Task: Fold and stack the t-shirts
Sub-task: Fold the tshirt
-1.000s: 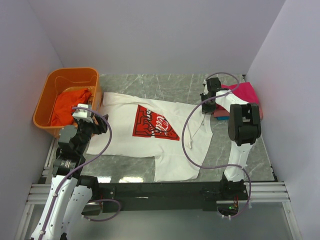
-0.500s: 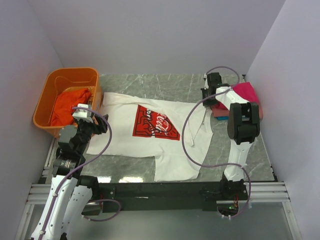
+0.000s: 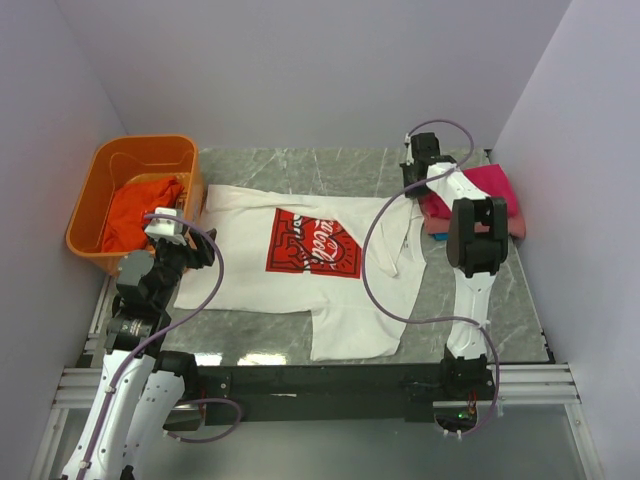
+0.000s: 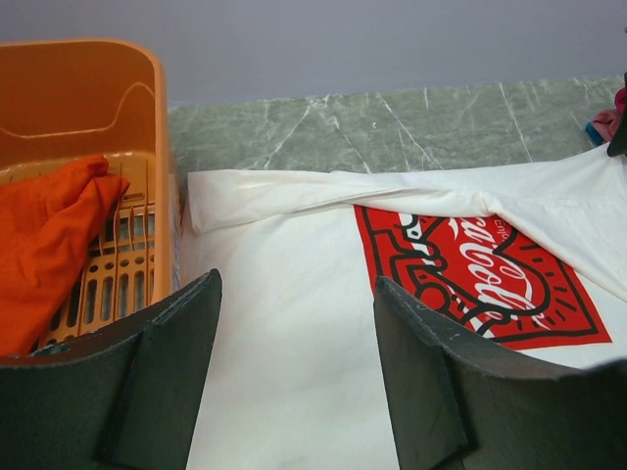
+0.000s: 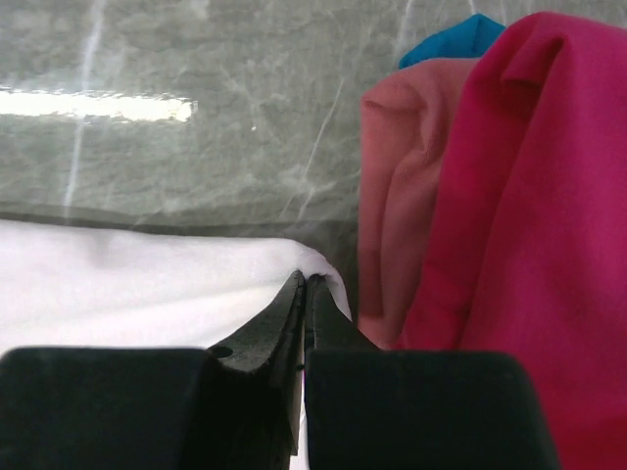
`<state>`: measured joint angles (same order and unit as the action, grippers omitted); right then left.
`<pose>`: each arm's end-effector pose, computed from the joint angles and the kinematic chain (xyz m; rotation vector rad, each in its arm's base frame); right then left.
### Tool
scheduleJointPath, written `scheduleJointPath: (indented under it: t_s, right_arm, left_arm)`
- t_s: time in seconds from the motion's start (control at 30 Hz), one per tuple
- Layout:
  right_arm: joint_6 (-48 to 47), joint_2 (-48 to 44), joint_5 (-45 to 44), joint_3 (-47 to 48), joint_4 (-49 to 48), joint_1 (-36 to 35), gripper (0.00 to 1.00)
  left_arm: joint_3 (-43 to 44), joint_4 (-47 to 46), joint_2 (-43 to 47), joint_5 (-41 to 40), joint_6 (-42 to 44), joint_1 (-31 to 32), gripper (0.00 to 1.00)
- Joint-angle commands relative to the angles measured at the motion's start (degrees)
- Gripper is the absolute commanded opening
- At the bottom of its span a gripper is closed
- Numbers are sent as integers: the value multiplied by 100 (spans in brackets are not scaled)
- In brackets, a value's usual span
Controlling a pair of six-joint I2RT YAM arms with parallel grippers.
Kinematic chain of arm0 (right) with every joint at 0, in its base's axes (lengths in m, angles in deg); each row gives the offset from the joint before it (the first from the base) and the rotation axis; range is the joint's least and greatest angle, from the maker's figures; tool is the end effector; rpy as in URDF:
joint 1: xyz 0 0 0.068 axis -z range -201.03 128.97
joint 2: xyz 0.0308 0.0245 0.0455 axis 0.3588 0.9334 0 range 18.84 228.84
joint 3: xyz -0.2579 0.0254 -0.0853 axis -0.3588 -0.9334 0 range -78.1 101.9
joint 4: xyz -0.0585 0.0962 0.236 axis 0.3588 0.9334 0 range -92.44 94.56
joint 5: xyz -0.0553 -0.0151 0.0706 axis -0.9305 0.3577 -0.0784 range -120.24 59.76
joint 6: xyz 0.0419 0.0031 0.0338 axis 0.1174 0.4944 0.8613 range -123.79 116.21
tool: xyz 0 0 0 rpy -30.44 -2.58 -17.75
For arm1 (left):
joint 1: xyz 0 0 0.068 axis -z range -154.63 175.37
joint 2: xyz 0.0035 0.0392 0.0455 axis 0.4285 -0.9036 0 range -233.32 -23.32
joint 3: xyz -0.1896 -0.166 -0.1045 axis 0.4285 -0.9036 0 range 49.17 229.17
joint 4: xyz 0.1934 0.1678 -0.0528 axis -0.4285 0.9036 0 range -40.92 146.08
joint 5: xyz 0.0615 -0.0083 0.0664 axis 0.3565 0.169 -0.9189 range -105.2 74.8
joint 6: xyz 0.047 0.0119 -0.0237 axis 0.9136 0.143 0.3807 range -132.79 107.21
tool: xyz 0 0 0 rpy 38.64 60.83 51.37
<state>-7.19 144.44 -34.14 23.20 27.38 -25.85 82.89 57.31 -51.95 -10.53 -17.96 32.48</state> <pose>0.4842 0.0384 0.1933 -0.1526 2.5093 -0.0755 0.1348 -0.0197 0.3155 0.0905 1.6277 -0.2310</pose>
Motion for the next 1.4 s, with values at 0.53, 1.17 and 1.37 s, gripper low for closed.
scheduleJointPath:
  t_s: [0.53, 1.17, 1.37]
  right_arm:
    - [-302, 333, -876, 610, -117, 51, 0]
    - [-723, -624, 257, 497, 225, -308, 57]
    - [-1767, -1047, 2280, 347, 996, -687, 71]
  left_arm:
    - [-40, -120, -12, -54, 86, 18, 69]
    - [-40, -128, -65, -89, 77, 18, 69]
    - [-49, -111, -38, -98, 77, 18, 69]
